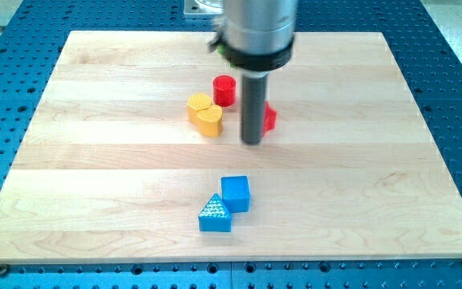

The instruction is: Slide the red star towards the top right corner

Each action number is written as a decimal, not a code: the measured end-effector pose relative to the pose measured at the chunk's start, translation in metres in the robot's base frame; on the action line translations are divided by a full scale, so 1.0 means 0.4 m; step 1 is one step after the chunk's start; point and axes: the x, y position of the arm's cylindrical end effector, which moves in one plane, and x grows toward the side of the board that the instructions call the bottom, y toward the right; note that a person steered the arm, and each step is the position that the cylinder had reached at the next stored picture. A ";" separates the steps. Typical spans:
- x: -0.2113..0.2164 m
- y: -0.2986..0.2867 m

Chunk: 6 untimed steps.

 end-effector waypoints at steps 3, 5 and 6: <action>-0.147 0.179; -0.136 0.135; -0.125 0.098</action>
